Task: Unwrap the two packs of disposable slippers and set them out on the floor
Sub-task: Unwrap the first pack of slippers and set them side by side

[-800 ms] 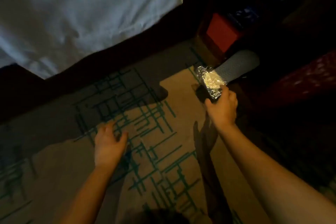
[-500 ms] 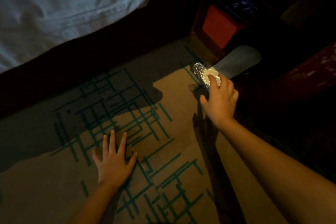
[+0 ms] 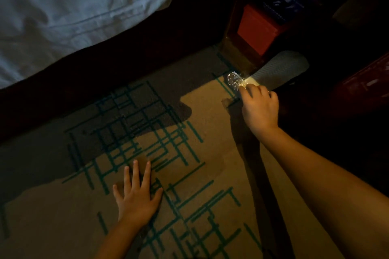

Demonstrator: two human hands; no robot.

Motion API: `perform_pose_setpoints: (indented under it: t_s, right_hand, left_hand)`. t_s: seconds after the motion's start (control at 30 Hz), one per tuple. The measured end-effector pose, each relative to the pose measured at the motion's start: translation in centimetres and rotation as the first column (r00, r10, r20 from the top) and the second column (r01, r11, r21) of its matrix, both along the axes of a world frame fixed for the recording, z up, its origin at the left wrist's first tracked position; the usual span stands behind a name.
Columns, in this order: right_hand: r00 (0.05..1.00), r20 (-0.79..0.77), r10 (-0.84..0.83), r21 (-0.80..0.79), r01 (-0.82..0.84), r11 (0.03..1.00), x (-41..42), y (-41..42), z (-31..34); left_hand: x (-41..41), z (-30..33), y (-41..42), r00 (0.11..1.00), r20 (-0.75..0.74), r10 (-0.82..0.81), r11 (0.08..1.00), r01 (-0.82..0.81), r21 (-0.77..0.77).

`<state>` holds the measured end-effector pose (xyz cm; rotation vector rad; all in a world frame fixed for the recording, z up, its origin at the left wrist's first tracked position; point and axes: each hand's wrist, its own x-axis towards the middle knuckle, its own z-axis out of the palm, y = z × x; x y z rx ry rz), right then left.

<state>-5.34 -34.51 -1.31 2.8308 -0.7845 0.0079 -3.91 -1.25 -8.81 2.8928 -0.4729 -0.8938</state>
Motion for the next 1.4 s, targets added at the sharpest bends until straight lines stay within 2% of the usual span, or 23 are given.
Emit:
perform_pose_setpoints:
  t_s: [0.07,0.13,0.17,0.2,0.23,0.27,0.3,0.37,0.43,0.47,0.57,0.73,0.8,0.87,0.93,0.97,1.03,1.1,1.13,1.17,1.2,1.3,1.4]
  right_hand:
    - [0.997,0.069,0.028,0.013,-0.029,0.999,-0.4,0.6,0.6]
    - [0.987,0.141,0.077,0.032,-0.082,0.996,-1.1,1.9,1.2]
    - [0.979,0.176,0.100,0.044,-0.109,0.993,-1.5,2.8,1.5]
    - [0.970,0.210,0.124,0.058,-0.139,0.989,-2.0,3.8,1.7]
    - [0.958,0.242,0.150,0.073,-0.173,0.982,-2.6,4.9,2.0]
    - [0.946,0.270,0.178,0.088,-0.208,0.974,-3.2,6.1,2.3]
    - [0.934,0.290,0.207,0.101,-0.245,0.964,-3.9,7.3,2.5]
    - [0.907,0.321,0.271,0.127,-0.325,0.937,-5.2,9.9,2.7]
    - [0.881,0.330,0.338,0.178,-0.409,0.895,-6.5,12.4,2.2]
    - [0.872,0.323,0.369,0.210,-0.446,0.870,-7.1,13.5,1.7]
    - [0.857,0.269,0.438,0.310,-0.508,0.804,-8.6,16.1,0.3]
    - [0.827,0.210,0.522,0.474,-0.553,0.685,-9.2,18.4,-0.4]
    - [0.856,0.273,0.438,0.558,-0.512,0.653,-9.2,19.1,-0.2]
    - [0.932,0.313,0.183,0.714,-0.358,0.601,-8.7,19.1,0.0]
    - [0.962,0.236,-0.135,0.883,-0.154,0.443,-7.9,18.6,0.5]
    - [0.946,0.154,-0.285,0.947,-0.059,0.316,-7.5,18.3,0.6]
    - [0.872,-0.091,-0.480,0.995,0.067,-0.068,-6.6,18.0,1.0]
    - [0.808,-0.319,-0.496,0.896,0.087,-0.435,-6.0,18.0,1.0]
    - [0.791,-0.383,-0.477,0.831,0.070,-0.551,-5.8,18.2,1.1]
    - [0.787,-0.407,-0.464,0.791,0.049,-0.610,-5.6,18.4,1.2]
    - [0.791,-0.400,-0.463,0.790,0.042,-0.611,-5.6,18.6,1.4]
    - [0.781,-0.342,-0.522,0.856,0.030,-0.517,-5.5,19.2,1.5]
    - [0.764,-0.337,-0.550,0.859,0.010,-0.512,-5.7,19.0,1.8]
  left_hand:
    - [-0.1,0.5,-0.4,0.999,-0.016,0.037,0.997,-0.038,-0.064]
    - [0.2,1.2,-1.2,0.972,-0.114,0.203,0.923,-0.229,-0.308]
    - [0.4,1.7,-2.0,0.920,-0.231,0.316,0.803,-0.389,-0.451]
    - [0.6,2.7,-3.0,0.828,-0.389,0.404,0.635,-0.560,-0.532]
    - [0.6,3.8,-4.0,0.710,-0.551,0.440,0.455,-0.705,-0.544]
    - [0.5,5.1,-5.1,0.577,-0.705,0.412,0.282,-0.817,-0.503]
    - [0.4,6.2,-6.1,0.452,-0.830,0.327,0.157,-0.892,-0.424]
    - [0.2,8.5,-7.6,0.286,-0.948,0.137,0.065,-0.958,-0.280]
    - [-0.1,9.6,-8.2,0.201,-0.979,0.046,0.047,-0.979,-0.199]
    - [-0.5,9.6,-8.1,0.195,-0.980,0.032,0.042,-0.980,-0.194]
    - [-1.8,8.5,-6.5,0.263,-0.955,0.138,0.021,-0.965,-0.262]
    - [-3.5,7.7,-2.6,0.273,-0.935,0.226,-0.067,-0.953,-0.295]
    - [-3.7,7.6,-1.5,0.278,-0.929,0.242,-0.126,-0.941,-0.314]
    - [-3.8,7.7,-0.7,0.283,-0.930,0.235,-0.200,-0.922,-0.331]
    - [-3.9,7.8,0.1,0.282,-0.932,0.230,-0.261,-0.904,-0.338]
    - [-4.0,7.9,0.5,0.279,-0.936,0.215,-0.292,-0.896,-0.334]
    - [-4.2,7.8,1.1,0.270,-0.947,0.174,-0.348,-0.883,-0.316]
    - [-4.5,7.7,1.4,0.262,-0.952,0.156,-0.381,-0.874,-0.302]
    - [-4.7,7.6,1.5,0.259,-0.955,0.146,-0.389,-0.872,-0.296]
    - [-4.9,7.6,1.5,0.260,-0.957,0.127,-0.389,-0.875,-0.290]
    - [-5.0,7.6,1.6,0.259,-0.960,0.104,-0.380,-0.882,-0.279]
    - [-5.1,7.9,2.0,0.273,-0.958,0.089,-0.285,-0.915,-0.287]
    - [-4.6,8.1,2.6,0.398,-0.883,0.250,-0.128,-0.890,-0.437]
